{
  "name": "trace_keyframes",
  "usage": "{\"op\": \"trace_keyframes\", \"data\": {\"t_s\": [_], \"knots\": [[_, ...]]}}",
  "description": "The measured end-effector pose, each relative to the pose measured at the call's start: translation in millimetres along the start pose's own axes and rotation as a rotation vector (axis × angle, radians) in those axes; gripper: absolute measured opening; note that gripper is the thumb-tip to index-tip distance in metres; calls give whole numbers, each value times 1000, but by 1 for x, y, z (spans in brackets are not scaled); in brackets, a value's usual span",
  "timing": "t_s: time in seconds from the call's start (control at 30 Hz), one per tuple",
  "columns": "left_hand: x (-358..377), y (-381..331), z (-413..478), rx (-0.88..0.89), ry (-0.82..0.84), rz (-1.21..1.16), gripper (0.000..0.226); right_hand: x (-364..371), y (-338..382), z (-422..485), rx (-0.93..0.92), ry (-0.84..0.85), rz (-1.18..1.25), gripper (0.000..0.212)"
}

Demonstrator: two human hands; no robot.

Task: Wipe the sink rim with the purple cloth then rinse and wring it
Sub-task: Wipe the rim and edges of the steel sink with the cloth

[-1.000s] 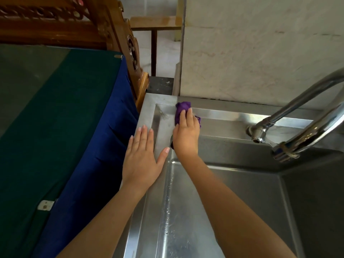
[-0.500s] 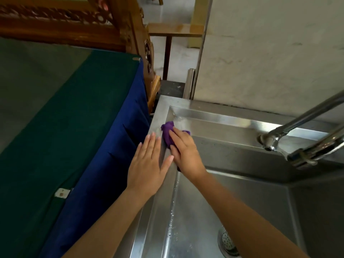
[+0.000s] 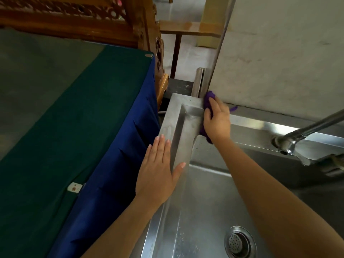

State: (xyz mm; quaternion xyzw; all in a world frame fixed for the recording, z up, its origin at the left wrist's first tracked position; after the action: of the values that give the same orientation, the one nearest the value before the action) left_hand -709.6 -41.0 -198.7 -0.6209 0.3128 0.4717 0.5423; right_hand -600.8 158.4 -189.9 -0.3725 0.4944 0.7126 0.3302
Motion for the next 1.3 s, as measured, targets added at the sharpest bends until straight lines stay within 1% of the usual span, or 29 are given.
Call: {"op": "trace_keyframes", "data": {"t_s": [0.17, 0.3, 0.37, 0.43, 0.57, 0.63, 0.7, 0.73, 0.77, 0.8, 0.83, 0.9, 0.97, 1.03, 1.1, 1.2, 1.3], "knots": [[1, 0, 1, 6, -9, 9, 80, 24, 58, -13, -279, 136, 38, 40], [-2, 2, -3, 10, 3, 23, 76, 25, 65, -37, -366, 191, 74, 42], [-4, 3, -14, -22, 14, 49, 74, 20, 63, -57, -407, 213, 105, 42], [-7, 5, -34, -72, 27, 54, 74, 15, 64, -83, -452, 230, 98, 41], [-10, 5, -90, -108, 44, 33, 73, 9, 70, -120, -588, 291, 56, 45], [-11, 5, -111, -118, 53, 35, 73, 3, 68, -123, -571, 381, 133, 48], [-10, 4, -121, -107, 57, 40, 73, -1, 66, -112, -384, 443, 282, 50], [-10, 5, -123, -101, 49, 44, 73, -1, 65, -104, -266, 417, 334, 49], [-11, 5, -123, -98, 35, 47, 74, 0, 66, -98, -184, 376, 333, 47], [-12, 4, -122, -95, 20, 48, 74, 3, 69, -97, -148, 347, 289, 46], [-12, 3, -122, -95, 15, 42, 74, 6, 73, -100, -158, 332, 225, 46], [-12, 4, -122, -100, 14, 32, 74, 13, 80, -111, -259, 304, 127, 45], [-12, 5, -122, -98, 17, 31, 73, 13, 83, -117, -366, 293, 81, 45], [-13, 6, -123, -80, 32, -4, 73, 11, 83, -121, -432, 309, 41, 44], [-16, 10, -131, -85, 37, -27, 72, 10, 84, -130, -470, 317, 1, 45], [-20, 14, -159, -112, 51, -1, 68, 9, 86, -147, -492, 324, -50, 48], [-22, 16, -192, -128, 71, -17, 67, 5, 87, -164, -495, 330, -33, 49]]}}
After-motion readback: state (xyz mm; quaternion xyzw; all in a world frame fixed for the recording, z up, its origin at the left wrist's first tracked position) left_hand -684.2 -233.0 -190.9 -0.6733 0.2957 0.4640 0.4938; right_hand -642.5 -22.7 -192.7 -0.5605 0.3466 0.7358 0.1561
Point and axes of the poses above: each hand's wrist, its own z-axis towards the middle knuckle, its own x-axis out of the palm, y = z × x, the point moved 4 cm from there along z, towards the middle knuckle, and after that the axes turned 14 degrees about -z, right-handed, at the moved point
